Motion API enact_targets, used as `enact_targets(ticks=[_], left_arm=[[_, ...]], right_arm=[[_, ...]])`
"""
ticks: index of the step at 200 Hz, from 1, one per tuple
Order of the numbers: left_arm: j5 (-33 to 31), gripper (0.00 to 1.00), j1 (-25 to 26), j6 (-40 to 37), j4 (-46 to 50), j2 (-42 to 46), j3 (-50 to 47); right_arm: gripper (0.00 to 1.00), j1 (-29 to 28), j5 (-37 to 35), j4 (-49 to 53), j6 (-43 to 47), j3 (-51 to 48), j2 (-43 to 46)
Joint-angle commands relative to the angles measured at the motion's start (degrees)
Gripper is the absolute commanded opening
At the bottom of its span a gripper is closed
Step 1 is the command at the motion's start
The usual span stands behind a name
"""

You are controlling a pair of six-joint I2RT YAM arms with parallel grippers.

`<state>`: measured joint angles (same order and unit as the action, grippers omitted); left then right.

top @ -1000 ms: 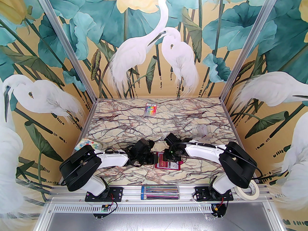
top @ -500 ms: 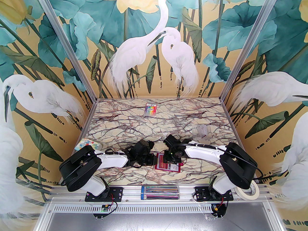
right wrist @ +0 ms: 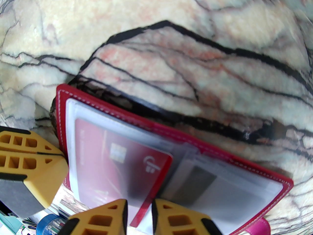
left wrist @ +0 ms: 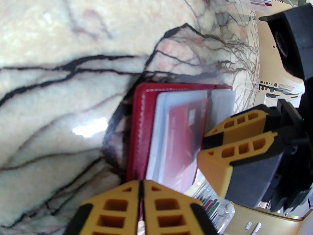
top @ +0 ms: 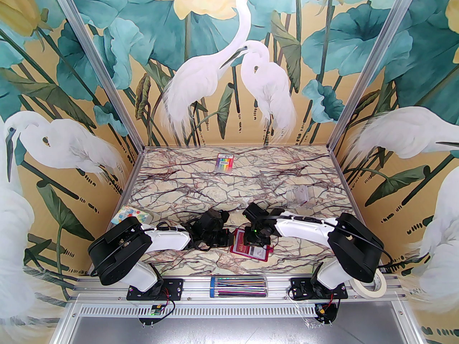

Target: Put the credit cards into the card holder

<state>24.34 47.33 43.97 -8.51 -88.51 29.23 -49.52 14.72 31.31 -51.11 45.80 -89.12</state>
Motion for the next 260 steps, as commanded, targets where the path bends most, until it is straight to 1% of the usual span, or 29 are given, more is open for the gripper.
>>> enact_targets(ticks=[1, 60, 122, 150, 179, 213, 260], left_arm=[[0.32, 0.09, 0.66, 0.76, -0.36, -1.36, -0.98], [-0.06, 0.09, 0.74, 1.3, -0.61, -0.45, -1.64], [-1.13, 0.09, 0.74, 1.73, -0.44, 1.04, -2.66], [-1.41, 0.09, 0.75, 1.64, -0.36, 0.93, -2.74], [-1.57, 0.09, 0.74, 1.55, -0.23, 0.89, -2.8], [-1.57, 0.09, 0.74, 1.52, -0.33, 0.79, -2.71], [-1.49, 0.09, 0.74, 1.56, -0.01, 0.97, -2.57]], right_arm=[[0.24, -0.57, -0.03, -1.49, -1.29, -1.06, 1.41], [0.23, 0.2, -0.73, -2.18, 0.04, 2.59, -2.37], [0.23, 1.6, -1.33, 1.01, 3.19, 8.04, -6.19], [0.23, 1.62, -2.11, 2.99, 3.47, 8.43, -5.32], [0.28, 1.53, -3.68, 5.81, 3.46, 7.47, -2.79], [0.29, 1.36, -2.97, 6.81, 3.83, 6.59, -1.11], [0.27, 0.39, -1.85, 5.12, 3.29, 5.41, -1.61]])
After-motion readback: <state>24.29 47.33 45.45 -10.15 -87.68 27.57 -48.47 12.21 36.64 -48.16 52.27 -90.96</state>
